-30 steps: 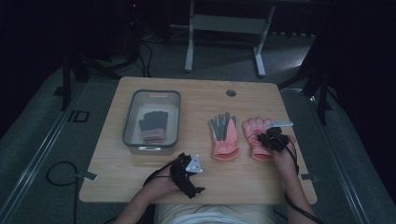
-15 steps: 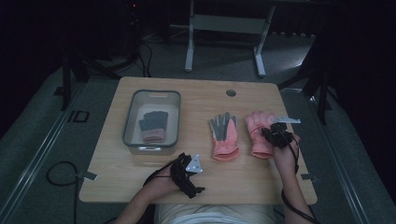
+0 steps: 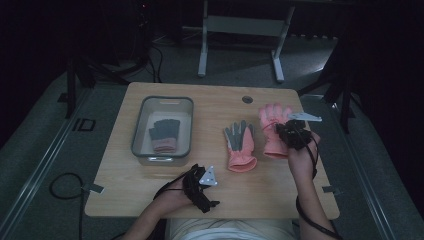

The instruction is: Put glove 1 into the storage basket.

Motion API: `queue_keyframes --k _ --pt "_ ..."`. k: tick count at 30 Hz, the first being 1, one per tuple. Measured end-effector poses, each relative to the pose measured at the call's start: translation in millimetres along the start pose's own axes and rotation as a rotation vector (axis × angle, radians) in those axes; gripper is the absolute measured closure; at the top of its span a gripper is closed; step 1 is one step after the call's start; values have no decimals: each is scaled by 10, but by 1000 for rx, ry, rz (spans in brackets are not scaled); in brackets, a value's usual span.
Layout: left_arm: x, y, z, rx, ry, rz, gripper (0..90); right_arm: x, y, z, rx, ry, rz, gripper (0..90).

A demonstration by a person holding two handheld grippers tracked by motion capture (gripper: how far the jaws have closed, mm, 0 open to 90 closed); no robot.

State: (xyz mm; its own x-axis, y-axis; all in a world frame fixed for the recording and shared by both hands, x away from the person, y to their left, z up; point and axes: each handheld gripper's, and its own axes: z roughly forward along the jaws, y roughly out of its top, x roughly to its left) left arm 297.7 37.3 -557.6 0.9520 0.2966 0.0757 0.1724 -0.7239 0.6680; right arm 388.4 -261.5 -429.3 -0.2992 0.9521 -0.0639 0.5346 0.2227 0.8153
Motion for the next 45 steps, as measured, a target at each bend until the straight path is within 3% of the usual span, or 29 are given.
queue_keyframes --k 5,12,22,35,41,45 --pt "-3 -5 -5 -6 1 -4 0 148 103 -4 -12 18 -5 873" --pt "-4 -6 -4 -4 4 -1 0 460 194 99 -4 55 -9 873" --pt "-16 2 -3 -13 2 0 0 756 87 283 60 82 -8 872" --pt "-28 11 0 -13 -9 7 0 854 -198 638 152 77 6 869" --pt "-27 14 5 -17 -12 7 0 860 -261 719 161 88 4 843" --pt "-20 11 -2 -16 -13 3 0 841 -209 636 125 117 20 750"
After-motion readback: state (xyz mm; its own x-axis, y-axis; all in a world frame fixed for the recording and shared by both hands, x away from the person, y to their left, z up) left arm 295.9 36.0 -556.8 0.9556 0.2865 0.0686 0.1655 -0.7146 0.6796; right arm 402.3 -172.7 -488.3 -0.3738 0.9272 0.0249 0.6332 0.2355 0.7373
